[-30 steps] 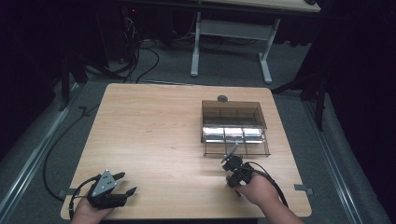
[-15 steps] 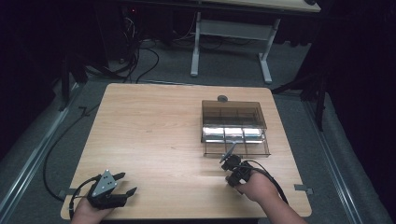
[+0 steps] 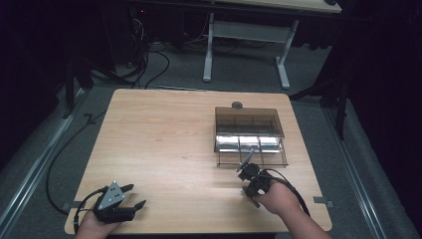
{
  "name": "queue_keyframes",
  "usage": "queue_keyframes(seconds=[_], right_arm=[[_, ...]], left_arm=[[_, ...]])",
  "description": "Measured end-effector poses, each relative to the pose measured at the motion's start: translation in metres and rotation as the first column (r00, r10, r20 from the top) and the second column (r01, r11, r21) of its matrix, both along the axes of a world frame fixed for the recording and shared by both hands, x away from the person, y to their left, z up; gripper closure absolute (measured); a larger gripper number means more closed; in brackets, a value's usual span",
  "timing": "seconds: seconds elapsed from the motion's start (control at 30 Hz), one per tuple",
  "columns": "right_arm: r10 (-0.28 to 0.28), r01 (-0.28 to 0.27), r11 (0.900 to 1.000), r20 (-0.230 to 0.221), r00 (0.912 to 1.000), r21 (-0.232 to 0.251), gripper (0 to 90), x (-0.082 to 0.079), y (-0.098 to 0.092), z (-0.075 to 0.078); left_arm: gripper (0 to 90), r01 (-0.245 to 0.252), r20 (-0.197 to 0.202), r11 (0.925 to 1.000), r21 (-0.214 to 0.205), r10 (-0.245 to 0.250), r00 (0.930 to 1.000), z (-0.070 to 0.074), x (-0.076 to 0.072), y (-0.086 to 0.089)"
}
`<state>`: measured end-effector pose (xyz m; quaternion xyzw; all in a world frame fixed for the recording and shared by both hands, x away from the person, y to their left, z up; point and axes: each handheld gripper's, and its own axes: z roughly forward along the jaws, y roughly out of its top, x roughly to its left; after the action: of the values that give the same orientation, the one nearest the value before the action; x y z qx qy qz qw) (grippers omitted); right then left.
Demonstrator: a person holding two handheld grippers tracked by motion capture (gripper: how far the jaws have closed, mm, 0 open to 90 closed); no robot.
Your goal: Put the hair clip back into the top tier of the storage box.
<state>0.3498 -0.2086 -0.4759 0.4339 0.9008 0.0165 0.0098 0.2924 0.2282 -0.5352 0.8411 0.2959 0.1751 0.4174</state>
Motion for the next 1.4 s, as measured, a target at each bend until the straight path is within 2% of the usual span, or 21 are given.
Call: queue_keyframes(seconds=[0.27, 0.43, 0.5, 0.6, 0.63, 0.87, 0.97, 1.0, 1.03, 1.4], right_arm=[[0.001, -0.001, 1.0000, -0.007, 1.0000, 0.001, 81.2, 0.000, -0.002, 0.004], [-0.014, 0.014, 0.9999, -0.007, 0.9999, 0.004, 81.2, -0.001, -0.006, 0.016], [0.000, 0.000, 1.0000, -0.004, 1.0000, 0.008, 81.2, -0.001, -0.008, 0.020], [-0.010, 0.010, 0.9999, -0.007, 0.9999, 0.013, 81.2, -0.002, -0.010, 0.027], [0.006, -0.006, 0.9999, -0.001, 1.0000, 0.011, 81.2, -0.002, -0.012, 0.029], [-0.028, 0.028, 0.9993, 0.002, 0.9996, 0.026, 81.2, 0.001, -0.020, 0.044], [-0.025, 0.025, 0.9994, 0.001, 0.9997, 0.026, 81.1, 0.002, -0.024, 0.049], [-0.044, 0.044, 0.9987, -0.005, 0.9990, 0.023, 81.1, 0.002, -0.024, 0.051], [-0.029, 0.029, 0.9992, -0.001, 0.9996, 0.026, 81.1, 0.003, -0.026, 0.052], [-0.028, 0.028, 0.9989, -0.001, 0.9996, 0.038, 81.1, 0.011, -0.033, 0.073]], left_arm=[[29.2, 0.001, 0.000, 1.0000, 0.001, -0.001, 1.0000, 0.000, 0.000, 0.000], [29.2, 0.001, 0.000, 1.0000, 0.001, -0.001, 1.0000, 0.000, 0.000, 0.000], [29.2, 0.001, 0.001, 1.0000, 0.001, -0.001, 1.0000, 0.000, 0.000, 0.000], [29.2, 0.001, 0.001, 1.0000, 0.001, -0.001, 1.0000, 0.000, 0.000, 0.000], [29.1, 0.000, 0.001, 1.0000, 0.001, 0.000, 1.0000, 0.000, 0.000, 0.000], [29.2, 0.000, 0.001, 1.0000, 0.002, 0.000, 1.0000, 0.000, 0.000, 0.000], [29.2, -0.001, 0.001, 1.0000, 0.002, 0.001, 1.0000, 0.000, 0.000, 0.000], [29.2, 0.001, -0.001, 1.0000, 0.006, -0.001, 1.0000, 0.000, 0.000, 0.000], [29.2, 0.001, 0.000, 1.0000, 0.006, -0.001, 1.0000, 0.000, 0.000, 0.000], [29.1, 0.000, -0.001, 1.0000, 0.006, 0.000, 1.0000, 0.000, 0.000, 0.000]])
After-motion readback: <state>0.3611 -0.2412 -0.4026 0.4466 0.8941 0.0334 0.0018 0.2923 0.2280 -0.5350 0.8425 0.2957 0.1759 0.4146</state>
